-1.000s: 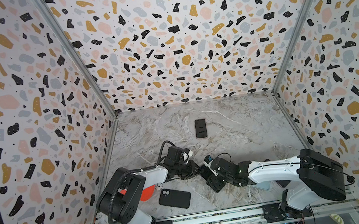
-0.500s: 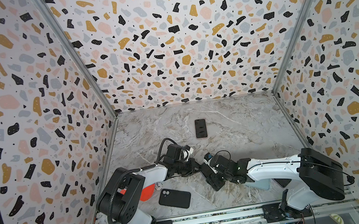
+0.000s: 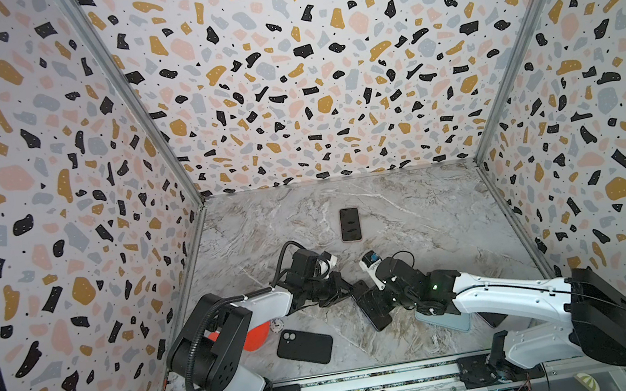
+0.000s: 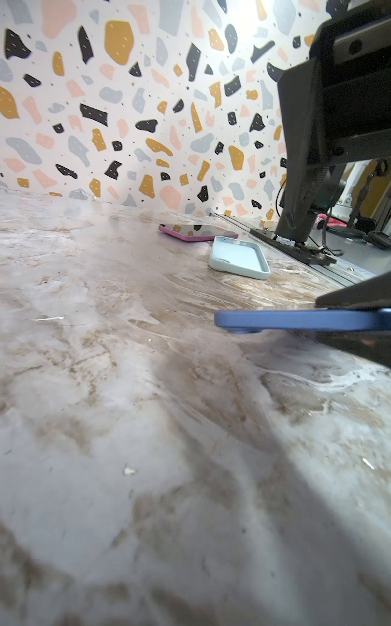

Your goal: Put the phone into the phone case

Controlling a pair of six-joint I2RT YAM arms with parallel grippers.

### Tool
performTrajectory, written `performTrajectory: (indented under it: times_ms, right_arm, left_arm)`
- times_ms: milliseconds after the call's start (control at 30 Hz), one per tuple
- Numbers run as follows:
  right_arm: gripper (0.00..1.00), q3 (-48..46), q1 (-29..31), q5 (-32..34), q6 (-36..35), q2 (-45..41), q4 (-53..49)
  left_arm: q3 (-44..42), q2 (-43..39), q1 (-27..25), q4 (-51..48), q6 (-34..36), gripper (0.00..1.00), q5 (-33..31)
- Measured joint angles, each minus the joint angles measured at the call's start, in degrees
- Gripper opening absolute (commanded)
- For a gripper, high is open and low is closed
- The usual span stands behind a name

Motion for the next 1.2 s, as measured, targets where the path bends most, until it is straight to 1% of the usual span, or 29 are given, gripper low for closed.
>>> performTrajectory:
  times_ms: [133,333,467,600,700,800,1000,1200]
  right_arm:
    - [0.79,-3.08,-3.61,-2.25,3.43,-6.95,0.76]
    - [0.76,-9.18,-10.95,-6.01,9.9,-19.91,3.67]
    - [0.75,-15.67,-16.41,-9.64,15.1,-26.86,8.52]
    - [0.74,-21.62,-20.87,-14.01,20.31,-30.77,13.7]
    - [0.73,-24.5,-23.78,-17.18,23.47,-31.63,17.44]
    - [0.68,-27.1,-25.88,-20.17,26.75,-31.39,22.84]
    - [0.63,-29.64,-27.43,-25.62,31.89,-26.73,32.33]
    - [0.6,-29.64,-27.96,-28.89,35.3,-21.88,40.28]
  left_arm:
    - [-0.07,-2.1,0.04,2.34,-3.23,0.0,-2.14]
    - [-0.15,-4.35,0.98,6.75,-8.68,0.0,-3.89]
    - [-2.45,-4.5,1.53,17.05,-15.91,0.0,-4.87]
    - [-5.27,-4.48,1.57,26.21,-22.53,0.0,-5.92]
    - [-6.01,-4.46,1.57,29.79,-25.0,0.0,-6.73]
    - [-6.56,-4.46,1.57,33.07,-26.97,0.0,-7.67]
    - [-7.56,-4.46,1.57,35.95,-28.52,0.0,-9.7]
    - [-8.35,-4.46,1.55,38.07,-29.62,0.0,-11.06]
